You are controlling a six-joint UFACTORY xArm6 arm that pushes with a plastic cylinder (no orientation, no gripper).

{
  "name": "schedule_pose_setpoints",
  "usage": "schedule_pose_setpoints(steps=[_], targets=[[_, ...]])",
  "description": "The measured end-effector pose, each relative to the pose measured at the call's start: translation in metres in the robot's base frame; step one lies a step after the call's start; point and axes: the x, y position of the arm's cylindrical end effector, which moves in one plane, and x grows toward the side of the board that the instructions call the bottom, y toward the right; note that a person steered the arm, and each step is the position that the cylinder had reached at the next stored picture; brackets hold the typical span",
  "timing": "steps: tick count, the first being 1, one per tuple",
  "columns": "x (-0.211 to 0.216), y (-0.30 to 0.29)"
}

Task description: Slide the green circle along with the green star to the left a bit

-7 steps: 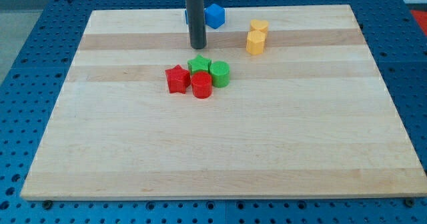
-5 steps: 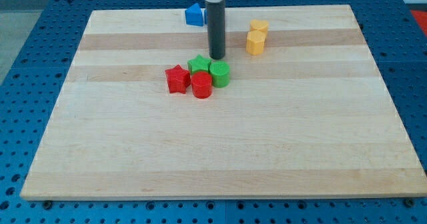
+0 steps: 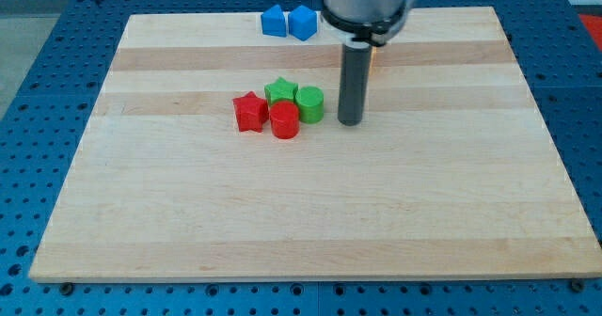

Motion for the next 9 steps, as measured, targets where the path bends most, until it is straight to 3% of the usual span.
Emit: schedule_pose_setpoints(steps=[6, 9], targets=[[-0.063, -0.117], [-0.040, -0.080]])
